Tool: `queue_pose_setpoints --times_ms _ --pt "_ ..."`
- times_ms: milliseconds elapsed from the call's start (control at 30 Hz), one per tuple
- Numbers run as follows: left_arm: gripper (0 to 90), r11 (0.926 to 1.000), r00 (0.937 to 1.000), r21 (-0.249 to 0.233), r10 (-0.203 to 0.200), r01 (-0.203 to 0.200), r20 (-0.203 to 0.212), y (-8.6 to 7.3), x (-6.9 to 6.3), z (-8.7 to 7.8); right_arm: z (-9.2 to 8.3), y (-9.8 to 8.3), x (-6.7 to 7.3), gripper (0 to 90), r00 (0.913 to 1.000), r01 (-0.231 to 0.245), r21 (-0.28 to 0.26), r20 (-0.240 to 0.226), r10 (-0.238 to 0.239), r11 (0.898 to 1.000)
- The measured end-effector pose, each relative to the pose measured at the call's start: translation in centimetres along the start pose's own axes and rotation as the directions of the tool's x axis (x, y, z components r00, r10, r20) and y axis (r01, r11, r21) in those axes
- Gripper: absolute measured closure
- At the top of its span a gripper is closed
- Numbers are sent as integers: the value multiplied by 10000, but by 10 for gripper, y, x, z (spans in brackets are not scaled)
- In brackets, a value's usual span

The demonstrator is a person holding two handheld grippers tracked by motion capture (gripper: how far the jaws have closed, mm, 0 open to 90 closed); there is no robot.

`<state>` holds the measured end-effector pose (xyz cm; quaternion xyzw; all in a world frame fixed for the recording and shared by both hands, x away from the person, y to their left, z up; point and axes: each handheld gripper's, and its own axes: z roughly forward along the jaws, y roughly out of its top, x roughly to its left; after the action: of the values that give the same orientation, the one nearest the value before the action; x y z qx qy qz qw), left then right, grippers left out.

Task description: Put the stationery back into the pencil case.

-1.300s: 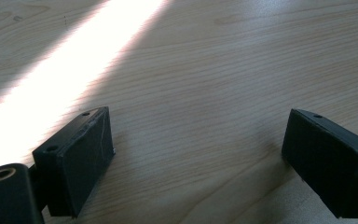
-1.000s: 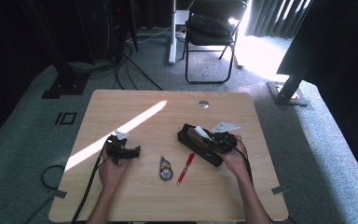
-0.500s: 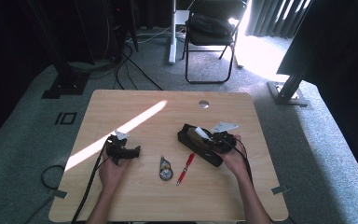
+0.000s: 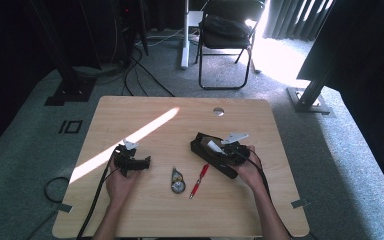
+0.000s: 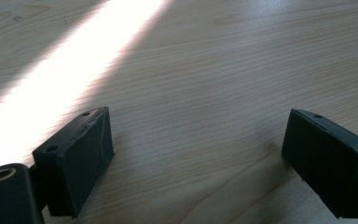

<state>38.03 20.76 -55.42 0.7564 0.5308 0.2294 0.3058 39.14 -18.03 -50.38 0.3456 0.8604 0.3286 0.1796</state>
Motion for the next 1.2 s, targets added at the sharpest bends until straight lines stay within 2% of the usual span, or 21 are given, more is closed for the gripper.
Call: queue_pose_setpoints --times_ms 167,400,567,800,1067,1200 --pt "89 10000 10000 1 0 0 -1 0 0 0 1 1 1 705 10000 61 193 -23 -61 9998" --pt "89 10000 10000 2 2 -2 0 0 0 0 1 1 2 701 10000 47 208 -6 -46 9998" --pt "89 10000 10000 1 6 -6 8 0 0 0 0 2 2 667 10000 25 143 -81 -24 9999" --pt "89 10000 10000 2 5 -5 9 0 0 0 -16 8 6 598 9997 -46 -469 229 57 9989" --pt "89 10000 10000 3 7 -7 9 0 0 0 -34 15 20 555 9990 -3 -1239 448 59 9923" --pt "89 10000 10000 2 7 -7 9 0 0 0 -37 14 27 549 9987 12 -1405 500 59 9901"
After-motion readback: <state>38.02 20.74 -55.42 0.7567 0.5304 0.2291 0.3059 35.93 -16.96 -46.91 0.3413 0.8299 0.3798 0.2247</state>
